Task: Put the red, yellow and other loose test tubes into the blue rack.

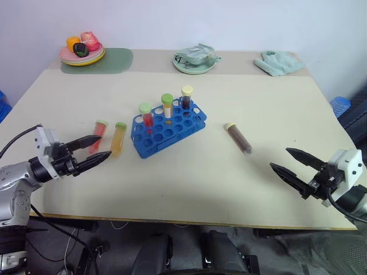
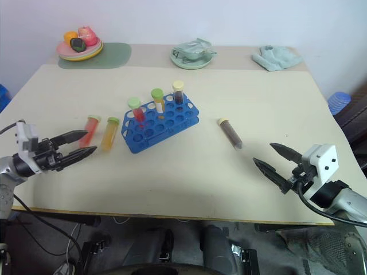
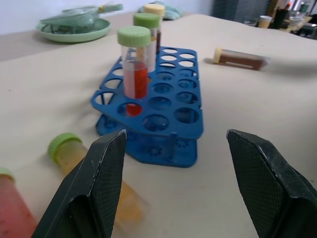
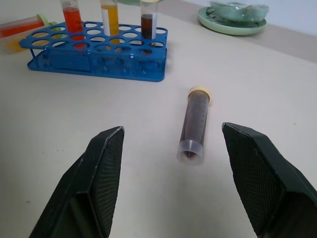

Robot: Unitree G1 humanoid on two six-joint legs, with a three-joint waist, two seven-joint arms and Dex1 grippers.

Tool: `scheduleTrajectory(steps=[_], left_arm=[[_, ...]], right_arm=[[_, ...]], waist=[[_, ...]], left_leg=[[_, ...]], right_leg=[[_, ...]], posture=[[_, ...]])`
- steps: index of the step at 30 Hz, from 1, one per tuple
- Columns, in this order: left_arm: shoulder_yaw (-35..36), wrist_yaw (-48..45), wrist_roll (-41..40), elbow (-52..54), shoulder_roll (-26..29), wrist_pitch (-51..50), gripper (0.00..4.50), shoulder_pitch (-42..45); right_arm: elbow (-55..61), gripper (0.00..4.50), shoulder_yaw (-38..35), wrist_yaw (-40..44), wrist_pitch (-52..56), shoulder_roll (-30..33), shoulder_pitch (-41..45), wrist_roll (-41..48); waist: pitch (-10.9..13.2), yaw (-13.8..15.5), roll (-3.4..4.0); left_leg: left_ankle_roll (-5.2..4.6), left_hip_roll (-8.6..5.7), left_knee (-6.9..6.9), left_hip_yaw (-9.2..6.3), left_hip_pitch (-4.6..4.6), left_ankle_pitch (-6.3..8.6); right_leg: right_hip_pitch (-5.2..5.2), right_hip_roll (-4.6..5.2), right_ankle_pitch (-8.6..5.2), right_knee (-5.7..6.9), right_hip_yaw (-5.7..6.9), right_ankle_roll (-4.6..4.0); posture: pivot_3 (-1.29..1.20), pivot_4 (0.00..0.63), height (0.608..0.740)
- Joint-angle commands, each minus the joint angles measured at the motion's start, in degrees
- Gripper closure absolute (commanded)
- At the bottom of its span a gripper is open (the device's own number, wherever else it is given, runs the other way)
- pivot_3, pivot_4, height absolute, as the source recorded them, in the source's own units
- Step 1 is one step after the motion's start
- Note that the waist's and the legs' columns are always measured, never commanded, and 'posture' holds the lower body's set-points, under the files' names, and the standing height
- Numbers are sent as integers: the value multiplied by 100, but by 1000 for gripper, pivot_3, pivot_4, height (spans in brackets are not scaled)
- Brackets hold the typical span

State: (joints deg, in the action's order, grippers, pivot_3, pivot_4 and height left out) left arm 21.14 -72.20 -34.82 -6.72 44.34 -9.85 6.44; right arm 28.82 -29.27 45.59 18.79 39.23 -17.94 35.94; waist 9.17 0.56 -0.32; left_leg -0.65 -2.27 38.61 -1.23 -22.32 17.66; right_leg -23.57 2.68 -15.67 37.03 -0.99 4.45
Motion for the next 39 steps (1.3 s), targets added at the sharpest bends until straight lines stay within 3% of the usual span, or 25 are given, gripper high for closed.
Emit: scheduleTrajectory(steps=[1,3,10,13,20,23,29,39], left_arm=[[-16,-417,-315,70,29,-95,1219,235],[-56,-589,-378,106,13,-91,1219,368],[-384,-859,-391,577,-142,-21,1219,511],[-537,-793,-354,700,-268,-3,1219,616],[-723,-759,-232,779,-366,94,1219,616],[-763,-729,-218,812,-398,110,1219,601],[-790,-659,-221,919,-429,140,1219,518],[-639,-483,-322,1270,-425,118,1219,124]], right_arm=[[-61,1270,145,69,211,216,271,63],[-205,1270,367,-64,655,470,675,63],[-1446,1270,1749,-231,2416,992,3283,36],[-2242,1270,2556,-288,3326,911,4677,-202],[-3981,1270,3546,-624,4679,263,6953,-799],[-4447,1270,3917,-537,4820,148,7365,-1093],[-5213,1270,4504,-313,4639,-38,7707,-1675],[-7370,1270,4922,-136,3379,-858,8155,-2809]], waist=[[0,-2,0],[0,-11,1],[1,-137,2],[3,-162,5],[3,-135,5],[3,-109,5],[3,-138,5],[0,-208,2]], left_leg=[[0,0,1,0,0,0],[0,0,3,1,1,0],[1,0,4,1,0,-1],[1,0,5,2,-7,-1],[4,0,8,6,-54,-3],[42,-1,37,6,-116,-25],[31,-5,42,8,-118,-19],[31,-5,45,11,-104,-20]], right_leg=[[0,0,0,0,0,0],[1,0,0,2,0,0],[-4,0,0,4,2,-1],[-11,0,1,6,1,-1],[-66,0,3,15,0,-1],[-123,0,4,35,5,0],[-119,2,4,31,5,1],[-119,1,5,57,4,0]], posture=[[0,150,740],[0,150,740],[0,150,740],[0,150,740],[0,150,740],[0,150,740],[0,150,740],[0,150,740]])
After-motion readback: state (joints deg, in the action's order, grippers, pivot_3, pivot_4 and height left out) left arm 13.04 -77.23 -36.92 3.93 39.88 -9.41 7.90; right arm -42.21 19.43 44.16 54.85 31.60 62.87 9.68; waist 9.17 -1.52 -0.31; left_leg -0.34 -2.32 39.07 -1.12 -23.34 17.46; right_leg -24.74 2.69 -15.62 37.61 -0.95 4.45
